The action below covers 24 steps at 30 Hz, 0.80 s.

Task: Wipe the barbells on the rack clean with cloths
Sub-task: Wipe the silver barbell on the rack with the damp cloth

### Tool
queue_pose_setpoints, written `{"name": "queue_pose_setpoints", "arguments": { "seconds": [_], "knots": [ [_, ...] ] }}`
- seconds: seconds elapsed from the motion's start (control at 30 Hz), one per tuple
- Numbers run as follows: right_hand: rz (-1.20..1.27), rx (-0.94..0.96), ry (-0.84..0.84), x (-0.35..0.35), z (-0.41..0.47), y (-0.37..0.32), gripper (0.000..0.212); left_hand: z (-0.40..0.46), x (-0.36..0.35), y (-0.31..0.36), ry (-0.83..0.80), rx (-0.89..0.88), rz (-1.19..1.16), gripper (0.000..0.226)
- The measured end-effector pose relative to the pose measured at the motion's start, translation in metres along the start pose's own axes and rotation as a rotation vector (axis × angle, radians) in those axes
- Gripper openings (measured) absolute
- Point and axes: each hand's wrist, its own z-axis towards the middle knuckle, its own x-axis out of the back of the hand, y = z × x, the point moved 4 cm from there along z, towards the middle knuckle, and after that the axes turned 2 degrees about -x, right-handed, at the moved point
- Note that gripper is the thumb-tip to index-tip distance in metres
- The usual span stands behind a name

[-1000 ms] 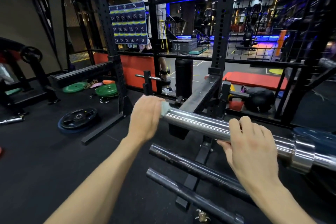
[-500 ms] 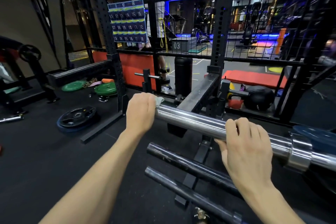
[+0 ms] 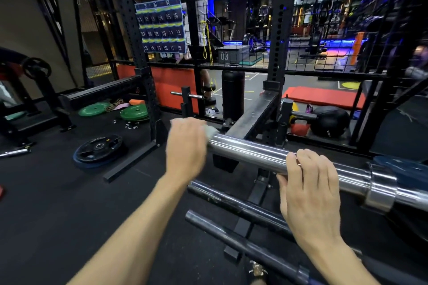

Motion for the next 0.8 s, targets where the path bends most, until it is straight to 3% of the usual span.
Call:
{"name": "queue_pose_setpoints", "arguments": {
  "seconds": [0.1,0.17,0.23,0.3,0.37,0.43,0.53,0.6,0.7,0.8],
  "knots": [
    [-0.008,0.016,-0.01,0.005,0.0,0.0,0.042,-0.029,-0.017,0.071,-0.03,-0.211,-0.166,0.033],
    [-0.006,0.021,-0.066,0.02,0.013,0.005,0.031,-0.034,-0.019,0.084,-0.04,-0.277,-0.241,0.034],
    [0.039,0.012,-0.183,0.039,0.043,0.011,0.036,-0.03,-0.017,0.078,-0.059,-0.295,-0.228,0.033],
    [0.031,0.006,-0.454,0.045,0.073,0.018,0.054,-0.025,-0.016,0.076,-0.086,-0.318,-0.208,0.034],
    [0.027,-0.022,-0.809,0.036,0.086,0.025,0.058,-0.026,-0.017,0.072,-0.097,-0.305,-0.201,0.035],
    [0.079,-0.063,-0.974,0.027,0.08,0.03,0.057,-0.018,-0.02,0.051,-0.083,-0.264,-0.13,0.036],
    [0.051,0.007,-0.862,0.019,0.075,0.03,0.059,0.01,-0.013,-0.006,-0.141,-0.082,0.125,0.03],
    [0.031,0.007,-0.79,0.018,0.072,0.03,0.06,0.026,-0.007,-0.023,-0.148,0.024,0.158,0.03],
    [-0.058,0.033,-0.533,0.019,0.062,0.021,0.06,0.017,-0.015,0.015,-0.098,-0.048,0.091,0.028],
    [-0.068,0.017,-0.303,0.011,0.037,0.013,0.058,-0.022,-0.028,0.068,-0.121,-0.19,-0.128,0.034]
  ]
}}
